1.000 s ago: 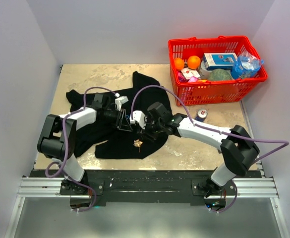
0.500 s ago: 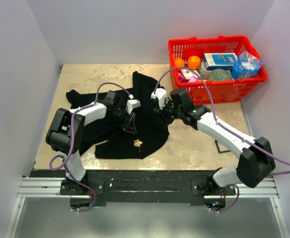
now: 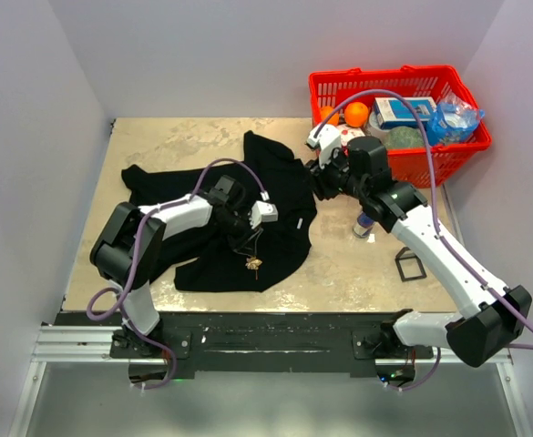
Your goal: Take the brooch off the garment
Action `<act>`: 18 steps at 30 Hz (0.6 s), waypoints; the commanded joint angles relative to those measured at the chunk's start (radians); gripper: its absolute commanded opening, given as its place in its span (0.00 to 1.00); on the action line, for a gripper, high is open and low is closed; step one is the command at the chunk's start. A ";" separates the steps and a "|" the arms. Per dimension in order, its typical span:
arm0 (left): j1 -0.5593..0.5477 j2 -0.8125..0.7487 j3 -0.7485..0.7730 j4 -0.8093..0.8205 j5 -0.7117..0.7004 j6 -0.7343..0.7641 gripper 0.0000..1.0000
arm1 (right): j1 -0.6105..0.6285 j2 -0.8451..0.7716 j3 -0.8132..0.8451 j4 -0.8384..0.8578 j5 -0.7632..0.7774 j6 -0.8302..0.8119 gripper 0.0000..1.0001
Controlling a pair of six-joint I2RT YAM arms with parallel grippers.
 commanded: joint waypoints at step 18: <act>-0.093 -0.046 -0.038 0.078 -0.206 0.028 0.17 | -0.030 -0.042 -0.028 0.024 -0.002 0.013 0.41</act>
